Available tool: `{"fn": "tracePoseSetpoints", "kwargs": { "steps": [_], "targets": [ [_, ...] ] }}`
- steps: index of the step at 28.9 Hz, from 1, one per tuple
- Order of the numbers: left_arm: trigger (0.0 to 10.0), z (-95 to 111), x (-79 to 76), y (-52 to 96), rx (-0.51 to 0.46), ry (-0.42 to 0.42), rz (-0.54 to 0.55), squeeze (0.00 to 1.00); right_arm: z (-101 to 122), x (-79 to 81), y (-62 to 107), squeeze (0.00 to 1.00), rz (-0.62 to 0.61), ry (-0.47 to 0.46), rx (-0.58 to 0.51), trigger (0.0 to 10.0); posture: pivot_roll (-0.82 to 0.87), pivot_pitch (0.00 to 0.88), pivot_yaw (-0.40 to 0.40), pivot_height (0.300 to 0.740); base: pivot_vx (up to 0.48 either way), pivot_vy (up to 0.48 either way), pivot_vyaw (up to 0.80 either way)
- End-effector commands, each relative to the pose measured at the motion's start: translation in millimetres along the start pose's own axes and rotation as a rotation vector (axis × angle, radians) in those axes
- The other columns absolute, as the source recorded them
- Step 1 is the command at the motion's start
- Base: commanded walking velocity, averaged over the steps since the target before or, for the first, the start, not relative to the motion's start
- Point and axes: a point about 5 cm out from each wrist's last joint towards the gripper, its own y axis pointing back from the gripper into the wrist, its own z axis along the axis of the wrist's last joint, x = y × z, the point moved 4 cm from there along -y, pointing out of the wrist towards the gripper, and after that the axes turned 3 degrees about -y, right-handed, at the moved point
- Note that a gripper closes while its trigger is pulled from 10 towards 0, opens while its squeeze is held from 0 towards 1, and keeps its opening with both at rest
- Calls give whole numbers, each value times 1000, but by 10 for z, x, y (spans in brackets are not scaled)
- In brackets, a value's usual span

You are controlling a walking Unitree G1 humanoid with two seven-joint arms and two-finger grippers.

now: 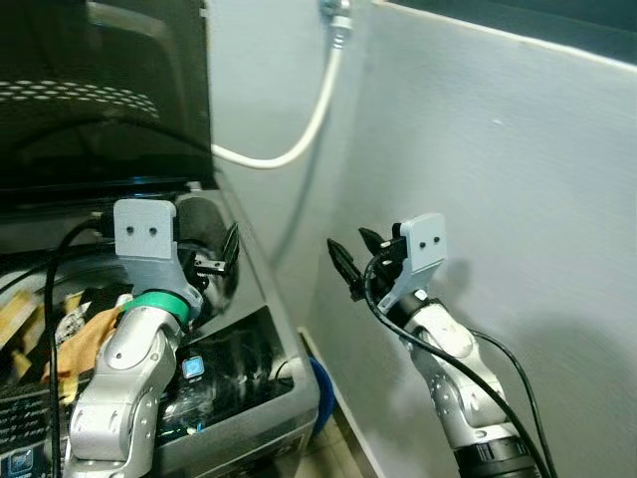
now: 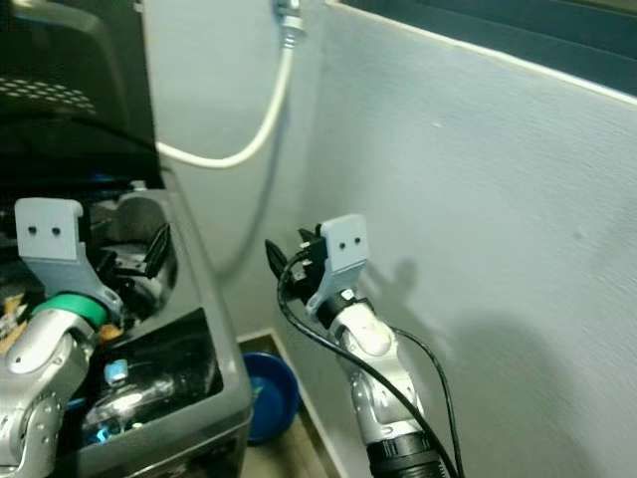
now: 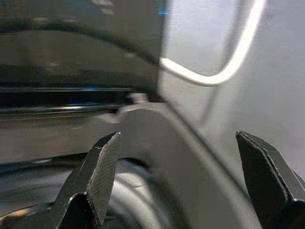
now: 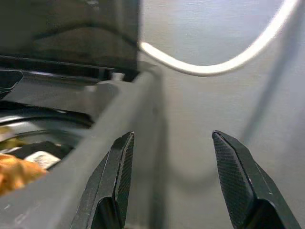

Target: Clothes washing

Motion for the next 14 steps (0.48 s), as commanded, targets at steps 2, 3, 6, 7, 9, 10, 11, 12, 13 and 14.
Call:
{"fn": "tracePoseSetpoints", "kwargs": {
  "steps": [2, 3, 6, 7, 9, 10, 11, 12, 13, 14],
  "targets": [
    [10000, -5, -36, 20, 2, -8, -16, 0, 13, -8, -8, 0, 2, 20, 0, 10000, 18, 4, -91, 740, 0, 0, 800],
    [10000, -5, -43, 22, 1, -16, -21, 0, 20, -10, -8, 0, 0, 19, -4, 10000, 18, 6, -91, 740, 0, 0, 800],
    [10000, 17, -69, 29, -14, -29, -37, 0, 56, -47, -4, 0, -22, 0, -28, 10000, 19, 9, -91, 740, 0, 0, 800],
    [10000, 17, -69, 29, -14, -29, -37, 0, 56, -47, -4, 0, -22, 0, -28, 10000, 19, 9, -91, 740, 0, 0, 800],
    [10000, 69, -72, 29, -44, -48, -41, 0, 90, -87, 0, 0, -44, -27, -50, 10000, 20, 10, -89, 740, 0, 0, 800],
    [10000, 129, -74, 22, -71, -67, -44, 0, 121, -121, 3, 0, -62, -52, -69, 10000, 20, 10, -89, 740, 0, 0, 800],
    [10000, 180, -81, 12, -92, -82, -48, 0, 145, -147, 6, 0, -74, -68, -82, 10000, 23, 10, -85, 740, 0, 0, 800],
    [10000, 180, -81, 12, -92, -82, -48, 0, 145, -147, 6, 0, -74, -68, -82, 10000, 23, 10, -85, 740, 0, 0, 800],
    [10000, 180, -81, 12, -92, -82, -48, 0, 145, -147, 6, 0, -74, -68, -82, 10000, 23, 10, -85, 740, 0, 0, 800],
    [10000, 234, -91, -2, -111, -105, -54, 0, 172, -164, 6, 0, -85, -83, -97, 10000, 24, 11, -82, 740, 0, 0, 800]
  ]
}}
